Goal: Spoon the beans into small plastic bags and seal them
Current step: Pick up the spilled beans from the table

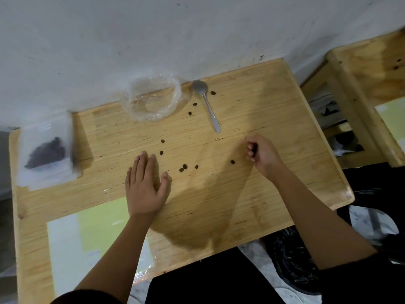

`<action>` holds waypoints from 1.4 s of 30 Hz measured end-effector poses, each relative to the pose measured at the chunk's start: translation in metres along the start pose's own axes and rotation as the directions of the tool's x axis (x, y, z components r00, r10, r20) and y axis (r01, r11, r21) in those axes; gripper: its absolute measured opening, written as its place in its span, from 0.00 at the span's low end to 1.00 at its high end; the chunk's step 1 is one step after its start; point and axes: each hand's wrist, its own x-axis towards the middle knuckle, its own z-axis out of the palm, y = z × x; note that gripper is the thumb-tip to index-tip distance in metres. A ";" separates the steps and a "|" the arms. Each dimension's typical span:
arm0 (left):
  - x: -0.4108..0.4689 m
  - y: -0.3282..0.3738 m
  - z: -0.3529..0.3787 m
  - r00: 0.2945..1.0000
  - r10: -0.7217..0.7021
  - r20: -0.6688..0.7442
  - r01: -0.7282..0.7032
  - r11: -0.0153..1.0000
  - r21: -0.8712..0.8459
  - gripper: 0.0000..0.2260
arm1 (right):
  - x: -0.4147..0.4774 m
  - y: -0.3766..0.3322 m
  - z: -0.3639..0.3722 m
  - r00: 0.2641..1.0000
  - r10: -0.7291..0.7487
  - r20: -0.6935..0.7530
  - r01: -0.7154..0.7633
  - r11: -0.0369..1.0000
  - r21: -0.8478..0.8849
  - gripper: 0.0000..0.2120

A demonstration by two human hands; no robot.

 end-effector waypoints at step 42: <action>-0.003 -0.002 0.000 1.000 0.015 0.001 -0.015 1.000 -0.006 0.28 | -0.033 0.023 0.038 0.990 0.052 0.133 -0.102 0.910 0.402 0.12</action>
